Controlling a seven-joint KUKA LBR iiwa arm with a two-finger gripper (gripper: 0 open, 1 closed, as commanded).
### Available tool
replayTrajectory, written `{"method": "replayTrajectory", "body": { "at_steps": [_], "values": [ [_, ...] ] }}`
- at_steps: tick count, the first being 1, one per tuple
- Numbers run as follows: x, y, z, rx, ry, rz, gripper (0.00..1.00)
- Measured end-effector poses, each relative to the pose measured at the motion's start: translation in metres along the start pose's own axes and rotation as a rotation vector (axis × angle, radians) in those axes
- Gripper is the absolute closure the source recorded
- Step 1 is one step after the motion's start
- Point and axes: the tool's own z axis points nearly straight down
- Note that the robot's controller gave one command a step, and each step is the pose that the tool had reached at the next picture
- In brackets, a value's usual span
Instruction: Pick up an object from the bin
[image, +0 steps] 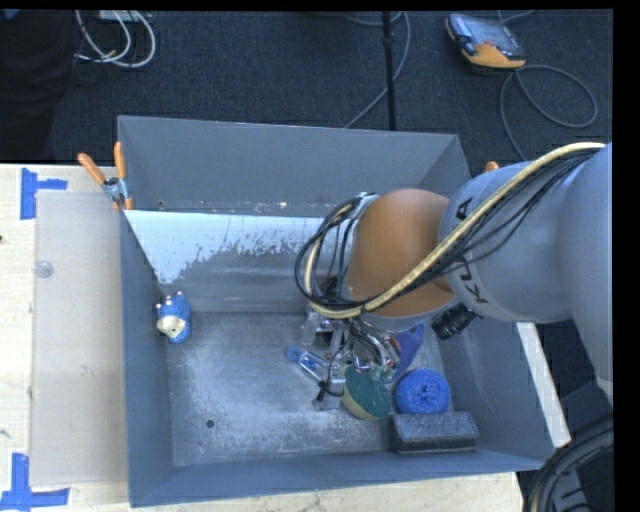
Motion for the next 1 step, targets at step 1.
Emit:
{"method": "replayTrajectory", "body": {
  "at_steps": [1],
  "values": [
    [-0.0116, -0.0221, 0.0369, -0.002, -0.001, 0.051, 0.00]
  ]
}}
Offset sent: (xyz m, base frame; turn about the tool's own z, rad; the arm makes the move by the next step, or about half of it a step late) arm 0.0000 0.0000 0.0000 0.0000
